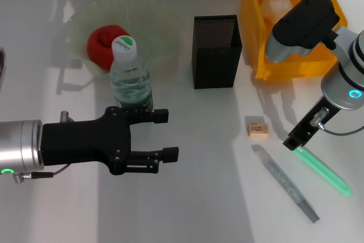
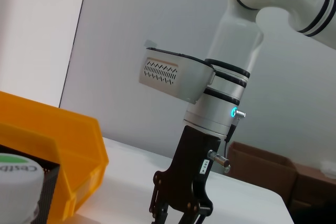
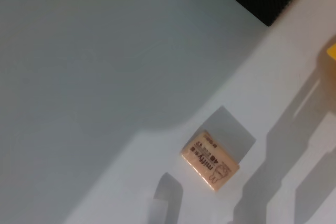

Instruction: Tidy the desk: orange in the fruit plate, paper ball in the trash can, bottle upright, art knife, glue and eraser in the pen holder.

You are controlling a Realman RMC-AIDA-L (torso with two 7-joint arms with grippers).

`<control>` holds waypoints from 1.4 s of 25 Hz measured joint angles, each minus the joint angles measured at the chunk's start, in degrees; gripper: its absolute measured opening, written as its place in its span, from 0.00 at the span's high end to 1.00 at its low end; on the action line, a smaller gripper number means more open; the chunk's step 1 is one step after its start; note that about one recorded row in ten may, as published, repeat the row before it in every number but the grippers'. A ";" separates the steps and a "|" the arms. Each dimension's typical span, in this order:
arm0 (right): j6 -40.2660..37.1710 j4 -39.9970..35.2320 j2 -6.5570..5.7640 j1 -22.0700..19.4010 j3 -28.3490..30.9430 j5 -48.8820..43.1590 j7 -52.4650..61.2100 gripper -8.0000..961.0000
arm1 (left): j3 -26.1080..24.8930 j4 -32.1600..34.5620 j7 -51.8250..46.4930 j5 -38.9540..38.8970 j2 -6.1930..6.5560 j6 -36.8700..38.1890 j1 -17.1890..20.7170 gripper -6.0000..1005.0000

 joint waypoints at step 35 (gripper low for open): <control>-0.64 -19.61 -0.30 -9.36 -0.59 0.65 1.96 0.81 | -0.09 -0.05 -0.04 -0.39 0.00 0.12 0.23 0.18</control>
